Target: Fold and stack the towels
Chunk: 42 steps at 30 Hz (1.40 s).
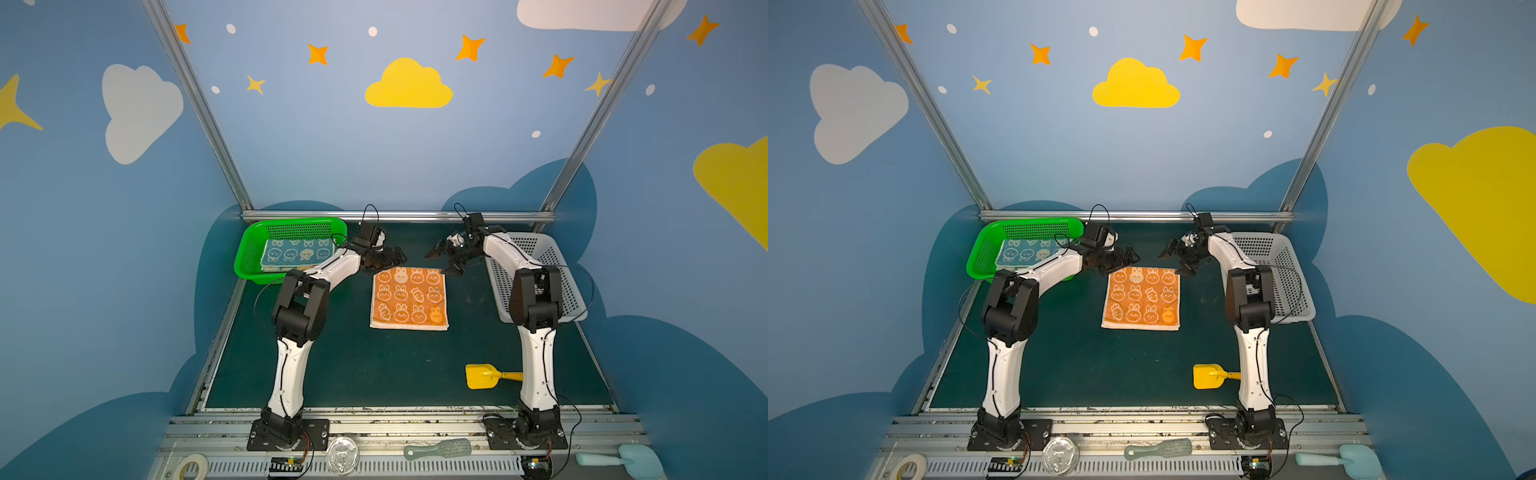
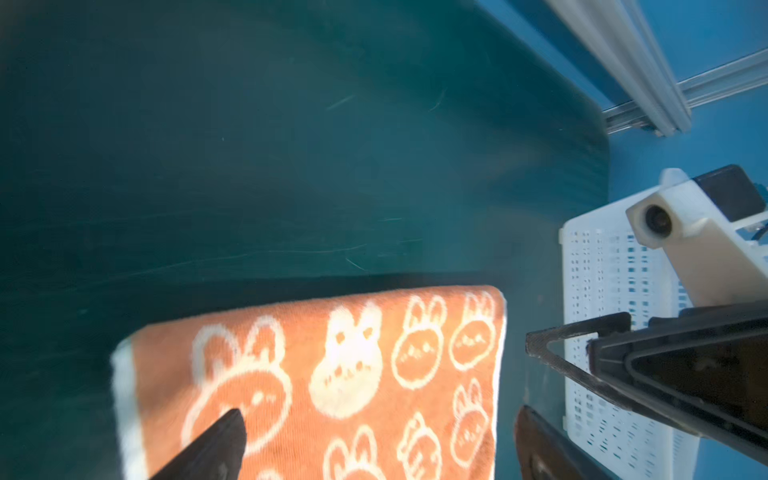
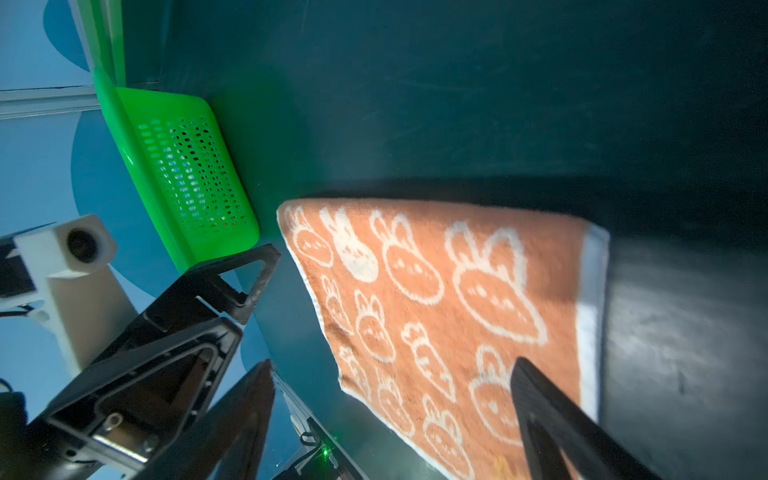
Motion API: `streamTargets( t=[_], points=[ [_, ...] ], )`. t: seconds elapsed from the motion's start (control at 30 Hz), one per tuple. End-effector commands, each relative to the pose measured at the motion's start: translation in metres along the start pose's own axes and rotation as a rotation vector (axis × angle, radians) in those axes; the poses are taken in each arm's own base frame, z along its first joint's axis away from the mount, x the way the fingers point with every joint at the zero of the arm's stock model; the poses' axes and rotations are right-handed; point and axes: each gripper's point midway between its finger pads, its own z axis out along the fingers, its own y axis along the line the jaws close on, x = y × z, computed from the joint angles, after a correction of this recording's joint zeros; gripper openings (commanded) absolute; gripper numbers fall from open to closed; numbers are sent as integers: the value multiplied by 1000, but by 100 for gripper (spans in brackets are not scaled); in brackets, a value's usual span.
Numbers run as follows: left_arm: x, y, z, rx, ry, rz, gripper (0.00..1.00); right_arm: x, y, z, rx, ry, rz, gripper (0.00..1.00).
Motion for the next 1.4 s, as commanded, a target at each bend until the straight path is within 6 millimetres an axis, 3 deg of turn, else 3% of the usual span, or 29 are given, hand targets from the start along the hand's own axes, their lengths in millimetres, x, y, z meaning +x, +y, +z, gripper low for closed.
streamTargets(
  t=[0.0,0.3,0.5,1.03,1.37],
  points=[
    [-11,-4,-2,50,3,-14,100,-8,15,6,-55,10,-12,89],
    [11,42,22,-41,70,-39,100,-11,-24,40,8,66,34,89],
    [23,52,18,-68,86,-43,100,0,-40,45,61,85,36,89],
    [112,75,-6,-147,159,-75,100,72,-85,45,143,164,55,89],
    [146,78,-19,-180,188,-52,100,120,-102,43,197,199,51,89]
  ],
)
